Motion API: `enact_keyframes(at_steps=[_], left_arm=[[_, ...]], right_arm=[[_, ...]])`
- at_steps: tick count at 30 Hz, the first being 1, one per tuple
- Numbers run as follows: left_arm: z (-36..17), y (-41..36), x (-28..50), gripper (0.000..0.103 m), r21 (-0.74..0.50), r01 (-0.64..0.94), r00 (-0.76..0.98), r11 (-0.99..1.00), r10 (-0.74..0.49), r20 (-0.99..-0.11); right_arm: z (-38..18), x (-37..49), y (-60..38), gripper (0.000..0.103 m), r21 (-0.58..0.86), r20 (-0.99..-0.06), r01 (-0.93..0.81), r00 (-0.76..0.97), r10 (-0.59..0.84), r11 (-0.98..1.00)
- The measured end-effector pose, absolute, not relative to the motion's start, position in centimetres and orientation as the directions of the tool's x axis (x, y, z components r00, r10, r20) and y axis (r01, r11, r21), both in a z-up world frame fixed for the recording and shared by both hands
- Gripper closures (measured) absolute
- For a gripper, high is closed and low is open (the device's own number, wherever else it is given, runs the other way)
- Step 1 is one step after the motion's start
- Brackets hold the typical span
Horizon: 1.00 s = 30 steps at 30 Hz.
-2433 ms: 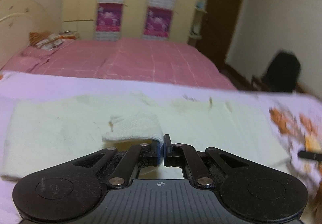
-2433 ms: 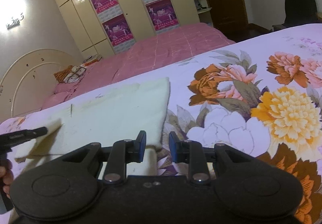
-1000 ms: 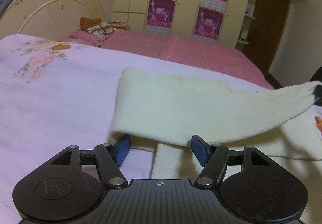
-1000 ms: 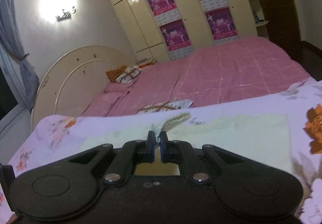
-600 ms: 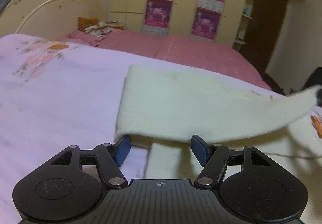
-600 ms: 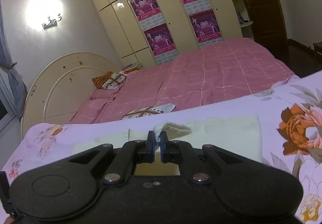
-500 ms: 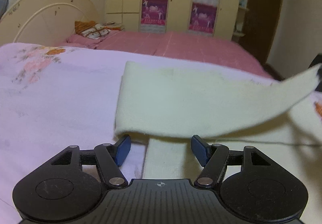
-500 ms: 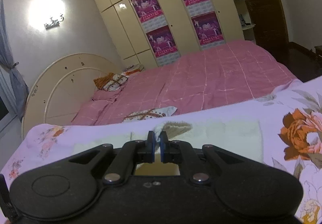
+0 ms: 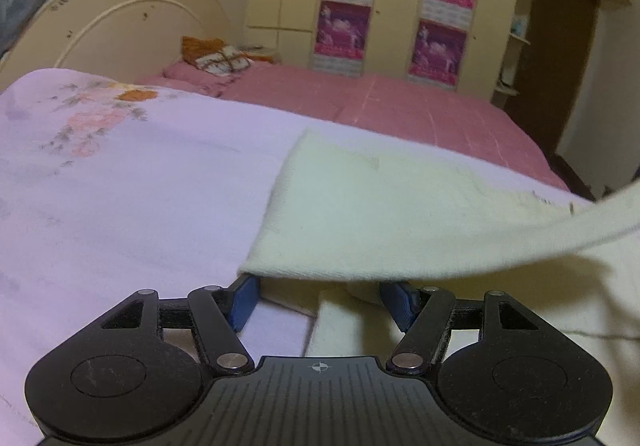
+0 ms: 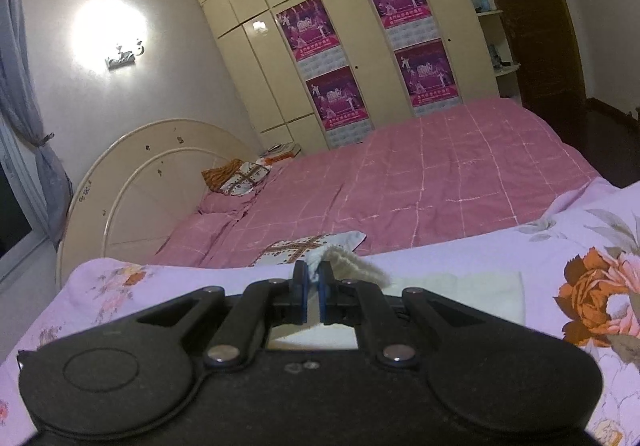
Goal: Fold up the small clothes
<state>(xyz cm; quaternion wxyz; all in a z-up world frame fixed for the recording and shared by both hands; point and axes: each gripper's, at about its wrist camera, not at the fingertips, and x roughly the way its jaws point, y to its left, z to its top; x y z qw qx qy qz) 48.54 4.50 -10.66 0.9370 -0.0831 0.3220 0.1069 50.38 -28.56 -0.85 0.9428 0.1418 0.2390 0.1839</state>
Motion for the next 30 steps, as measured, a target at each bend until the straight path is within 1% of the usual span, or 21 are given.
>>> enact_keyframes(at_steps=[4, 8, 12, 15, 18, 22, 30], left_arm=[[-11.2, 4.6, 48.9, 0.036, -0.068, -0.257, 0.752, 0.964, 0.156, -0.640], [-11.2, 4.8, 49.2, 0.036, -0.056, -0.250, 0.719, 0.967, 0.147, -0.679], [-10.9, 5.4, 49.8, 0.036, -0.097, -0.286, 0.691, 0.953, 0.135, -0.710], [-10.8, 5.2, 50.4, 0.036, -0.087, -0.309, 0.666, 0.947, 0.151, -0.730], [-10.9, 5.3, 50.4, 0.036, -0.094, -0.316, 0.670, 0.944, 0.151, -0.727], [-11.1, 5.3, 50.2, 0.036, -0.083, -0.277, 0.687, 0.957, 0.137, -0.714], [-11.3, 5.7, 49.9, 0.036, -0.087, -0.215, 0.706, 0.973, 0.093, -0.702]], right_arm=[[-1.8, 50.3, -28.9, 0.097, 0.345, -0.421, -0.263, 0.814, 0.399, 0.901], [-2.4, 50.4, -29.6, 0.097, 0.351, -0.436, -0.232, 0.817, 0.377, 0.907], [-2.7, 50.6, -30.1, 0.097, 0.354, -0.441, -0.217, 0.819, 0.366, 0.910], [-2.8, 50.6, -30.4, 0.097, 0.355, -0.440, -0.211, 0.822, 0.362, 0.911], [-3.0, 50.6, -31.0, 0.097, 0.358, -0.437, -0.193, 0.830, 0.347, 0.914], [-3.3, 50.2, -32.7, 0.097, 0.362, -0.440, -0.155, 0.840, 0.316, 0.919], [-4.7, 49.3, -35.5, 0.097, 0.352, -0.484, -0.090, 0.835, 0.263, 0.932]])
